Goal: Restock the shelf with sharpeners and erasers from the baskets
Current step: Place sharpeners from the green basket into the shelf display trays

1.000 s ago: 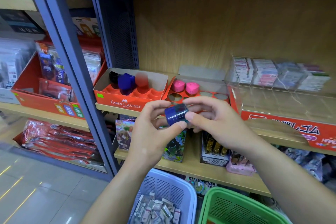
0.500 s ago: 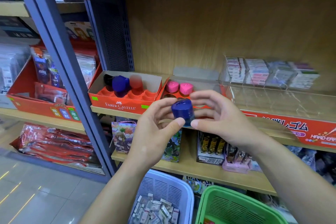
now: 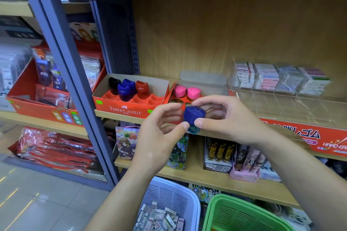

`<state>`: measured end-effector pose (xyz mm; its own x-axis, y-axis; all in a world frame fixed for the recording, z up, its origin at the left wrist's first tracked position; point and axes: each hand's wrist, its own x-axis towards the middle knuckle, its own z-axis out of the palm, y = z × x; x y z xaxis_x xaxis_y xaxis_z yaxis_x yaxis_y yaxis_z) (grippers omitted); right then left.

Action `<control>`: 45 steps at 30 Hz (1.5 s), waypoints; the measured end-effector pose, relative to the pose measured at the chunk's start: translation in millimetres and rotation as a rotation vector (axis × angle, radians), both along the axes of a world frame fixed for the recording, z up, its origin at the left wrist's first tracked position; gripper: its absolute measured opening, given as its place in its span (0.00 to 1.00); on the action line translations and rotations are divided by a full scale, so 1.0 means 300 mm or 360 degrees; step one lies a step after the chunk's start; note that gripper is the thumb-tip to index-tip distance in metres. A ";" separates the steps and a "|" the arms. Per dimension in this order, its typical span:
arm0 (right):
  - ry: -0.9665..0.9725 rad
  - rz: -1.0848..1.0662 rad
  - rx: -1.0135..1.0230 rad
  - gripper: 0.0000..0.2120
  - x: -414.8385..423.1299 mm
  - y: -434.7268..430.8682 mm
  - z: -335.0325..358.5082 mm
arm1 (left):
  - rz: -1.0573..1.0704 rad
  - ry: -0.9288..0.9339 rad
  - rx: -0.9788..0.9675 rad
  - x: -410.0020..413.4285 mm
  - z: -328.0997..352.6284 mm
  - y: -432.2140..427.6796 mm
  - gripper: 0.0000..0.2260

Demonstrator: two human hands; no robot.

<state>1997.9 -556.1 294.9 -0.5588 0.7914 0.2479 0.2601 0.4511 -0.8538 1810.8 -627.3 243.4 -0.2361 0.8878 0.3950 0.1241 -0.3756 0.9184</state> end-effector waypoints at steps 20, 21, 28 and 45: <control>-0.0681 -0.0379 0.0431 0.21 -0.255 0.309 -0.043 | 0.0529 0.1288 -0.0171 -0.150 -0.074 0.086 0.27; -0.0733 -0.0368 0.0462 0.23 -0.258 0.305 -0.039 | 0.0524 0.1267 -0.0163 -0.151 -0.073 0.087 0.26; -0.0730 -0.0406 0.0496 0.23 -0.241 0.255 -0.022 | 0.0450 0.1230 -0.0142 -0.156 -0.071 0.077 0.23; -0.1067 -0.0461 -0.0204 0.15 0.491 -0.304 -0.640 | -0.0506 0.1404 -0.0999 0.309 -0.531 -0.170 0.21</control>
<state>2145.3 -647.3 102.9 -0.3222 0.9299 -0.1774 0.8377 0.1927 -0.5110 1903.4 -678.2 84.1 0.1770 0.9581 -0.2253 0.8041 -0.0088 0.5944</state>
